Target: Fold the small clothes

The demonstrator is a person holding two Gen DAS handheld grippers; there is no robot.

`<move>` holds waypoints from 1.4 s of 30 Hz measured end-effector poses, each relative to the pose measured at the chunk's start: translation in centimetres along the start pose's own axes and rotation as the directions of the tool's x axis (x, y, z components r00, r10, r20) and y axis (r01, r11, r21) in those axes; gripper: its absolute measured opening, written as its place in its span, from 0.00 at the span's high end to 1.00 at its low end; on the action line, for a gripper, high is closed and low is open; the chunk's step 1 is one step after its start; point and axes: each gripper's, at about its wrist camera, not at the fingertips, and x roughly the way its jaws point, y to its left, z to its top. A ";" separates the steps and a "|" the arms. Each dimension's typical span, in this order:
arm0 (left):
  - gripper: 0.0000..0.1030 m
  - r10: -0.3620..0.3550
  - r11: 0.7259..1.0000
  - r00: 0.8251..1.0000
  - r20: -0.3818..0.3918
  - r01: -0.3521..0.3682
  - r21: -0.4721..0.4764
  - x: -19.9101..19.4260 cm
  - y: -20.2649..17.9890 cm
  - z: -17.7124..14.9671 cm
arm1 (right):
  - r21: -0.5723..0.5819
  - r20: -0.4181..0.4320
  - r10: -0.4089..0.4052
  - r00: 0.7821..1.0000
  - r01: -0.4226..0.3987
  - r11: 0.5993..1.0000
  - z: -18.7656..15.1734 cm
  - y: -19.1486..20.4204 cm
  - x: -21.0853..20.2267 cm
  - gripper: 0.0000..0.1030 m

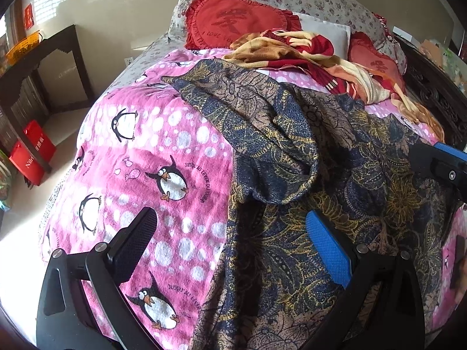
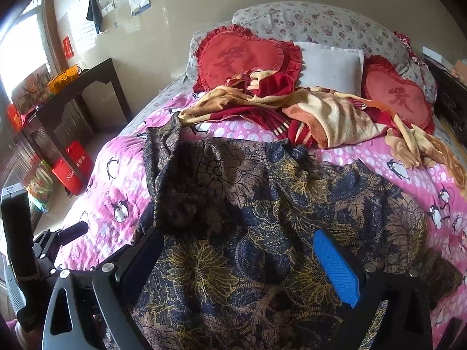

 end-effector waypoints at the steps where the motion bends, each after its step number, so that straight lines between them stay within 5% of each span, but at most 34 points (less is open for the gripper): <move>1: 0.00 0.002 1.000 1.000 -0.002 -0.002 0.003 0.2 -0.1 0.1 | -0.004 -0.001 -0.002 1.000 0.002 1.000 0.2 0.1 0.1 0.01; 17: 0.01 -0.035 0.999 0.999 0.005 0.035 0.005 1.6 -0.1 0.6 | -0.018 -0.015 -0.001 1.000 0.001 1.000 1.1 0.2 1.4 0.01; 24: 0.04 -0.081 0.996 0.997 -0.016 0.080 -0.031 3.6 0.6 1.1 | -0.054 -0.013 0.036 0.999 -0.036 0.998 4.6 1.1 3.2 0.01; 33: 0.04 -0.122 0.989 0.990 -0.077 0.115 -0.089 5.9 2.1 0.6 | -0.092 -0.097 0.113 0.989 -0.122 0.988 12.4 5.3 11.4 0.05; 41: 0.04 -0.146 0.986 0.986 -0.074 0.139 -0.095 6.4 2.6 0.5 | -0.117 -0.194 0.130 0.972 -0.155 0.981 16.5 9.9 20.9 0.22; 42: 0.04 -0.143 0.986 0.987 -0.074 0.136 -0.092 6.5 2.6 0.5 | -0.133 -0.219 0.132 0.967 -0.163 0.978 16.7 10.7 22.2 0.30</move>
